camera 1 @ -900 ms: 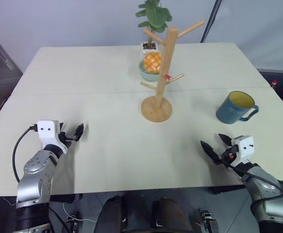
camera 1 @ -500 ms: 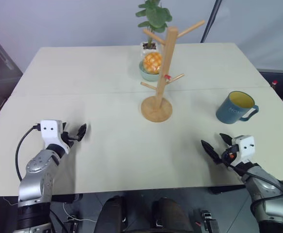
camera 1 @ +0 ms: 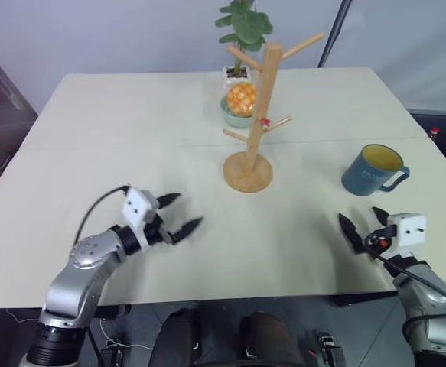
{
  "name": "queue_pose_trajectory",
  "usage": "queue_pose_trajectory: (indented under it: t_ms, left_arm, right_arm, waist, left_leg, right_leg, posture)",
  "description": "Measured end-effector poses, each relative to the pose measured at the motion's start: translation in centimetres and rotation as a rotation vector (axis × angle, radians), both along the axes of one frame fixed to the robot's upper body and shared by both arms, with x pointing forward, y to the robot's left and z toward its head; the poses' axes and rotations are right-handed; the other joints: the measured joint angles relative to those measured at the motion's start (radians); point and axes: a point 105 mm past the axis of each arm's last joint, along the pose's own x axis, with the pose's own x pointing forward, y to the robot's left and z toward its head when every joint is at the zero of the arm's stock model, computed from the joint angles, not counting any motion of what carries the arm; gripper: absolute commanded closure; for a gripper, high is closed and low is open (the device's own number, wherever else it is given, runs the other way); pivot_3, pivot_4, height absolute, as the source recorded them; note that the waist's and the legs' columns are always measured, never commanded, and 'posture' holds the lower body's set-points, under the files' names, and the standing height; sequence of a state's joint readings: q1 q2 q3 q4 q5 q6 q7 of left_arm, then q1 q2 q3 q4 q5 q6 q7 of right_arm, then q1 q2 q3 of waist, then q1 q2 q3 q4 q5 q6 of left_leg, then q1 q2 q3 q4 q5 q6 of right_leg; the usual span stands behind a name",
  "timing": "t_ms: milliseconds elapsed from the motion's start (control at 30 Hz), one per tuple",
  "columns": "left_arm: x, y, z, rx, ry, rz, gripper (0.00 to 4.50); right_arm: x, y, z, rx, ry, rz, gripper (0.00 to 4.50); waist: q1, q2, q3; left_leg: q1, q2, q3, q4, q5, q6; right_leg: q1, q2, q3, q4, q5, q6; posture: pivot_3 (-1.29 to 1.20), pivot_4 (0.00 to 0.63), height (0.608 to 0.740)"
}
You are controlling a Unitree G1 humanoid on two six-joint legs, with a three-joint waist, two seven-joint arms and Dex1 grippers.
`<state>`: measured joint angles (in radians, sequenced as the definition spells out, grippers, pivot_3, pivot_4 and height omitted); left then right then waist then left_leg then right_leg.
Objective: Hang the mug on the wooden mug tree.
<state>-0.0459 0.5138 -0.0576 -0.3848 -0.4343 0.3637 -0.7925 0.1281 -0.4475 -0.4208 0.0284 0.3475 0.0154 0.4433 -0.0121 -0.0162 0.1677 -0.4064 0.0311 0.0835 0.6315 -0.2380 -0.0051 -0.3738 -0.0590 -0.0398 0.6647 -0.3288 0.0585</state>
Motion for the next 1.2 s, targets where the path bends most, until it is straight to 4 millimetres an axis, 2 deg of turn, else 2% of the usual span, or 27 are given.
queue_pose_trajectory:
  t_ms: [133,267,500,633,800,1100,1200]
  left_arm:
    - [-0.6,-2.0,0.8,-0.01,-0.023,-0.121,0.0]
    - [-0.2,-3.1,2.1,-0.027,-0.07,-0.16,0.0]
    - [-0.4,-3.6,2.1,-0.037,-0.069,-0.174,0.0]
    - [-0.3,-3.6,2.2,-0.037,-0.075,-0.163,0.0]
    - [-0.5,-3.7,2.5,-0.037,-0.08,-0.159,0.0]
    - [-0.3,-3.8,2.8,-0.035,-0.088,-0.153,0.0]
    - [-0.3,-3.8,2.8,-0.031,-0.089,-0.153,0.0]
  right_arm:
    - [-0.1,-4.2,0.3,-0.021,-0.018,-0.207,0.07]
    - [1.2,-6.3,0.7,-0.032,-0.02,-0.312,0.07]
    - [3.6,-6.6,1.7,-0.052,-0.035,-0.311,0.07]
    - [4.5,-6.6,1.5,-0.044,-0.021,-0.308,0.07]
    - [5.3,-7.2,2.4,-0.057,-0.032,-0.314,0.07]
    - [6.7,-7.2,1.8,-0.033,-0.006,-0.291,0.07]
    - [7.2,-6.9,2.1,-0.028,-0.013,-0.261,1.35]
  waist:
    - [-0.003,0.001,0.0]
    - [-0.005,0.003,-0.001]
    - [-0.001,0.003,-0.001]
    - [-0.002,0.003,-0.001]
    - [-0.002,0.003,-0.001]
    - [-0.003,0.003,-0.001]
    - [-0.002,0.003,-0.001]
  left_leg:
    - [0.0,0.0,0.0,0.0,0.0,0.0]
    - [0.0,0.0,0.001,0.0,0.0,0.0]
    - [0.0,0.0,0.001,0.001,0.0,0.0]
    - [0.0,0.0,0.001,0.001,0.0,0.0]
    - [0.0,0.0,0.001,0.001,0.0,0.0]
    - [0.001,0.0,0.001,0.001,0.001,0.0]
    - [0.0,0.0,0.001,0.001,0.001,0.0]
  right_leg:
    - [0.0,0.0,0.0,0.0,0.0,0.0]
    - [0.0,0.001,0.001,0.0,0.0,0.0]
    - [0.0,0.003,0.001,0.0,0.0,0.0]
    - [0.0,0.003,0.001,0.0,0.0,0.001]
    - [0.0,0.003,0.001,0.0,0.0,0.001]
    - [0.0,0.003,0.001,0.001,0.0,0.001]
    - [0.0,0.003,0.001,0.0,0.0,0.001]
  posture:
    - [0.0,0.15,0.74]
    - [0.0,0.15,0.74]
    - [0.0,0.15,0.74]
    - [0.0,0.15,0.74]
    - [0.0,0.15,0.74]
    - [0.0,0.15,0.74]
    - [0.0,0.15,0.74]
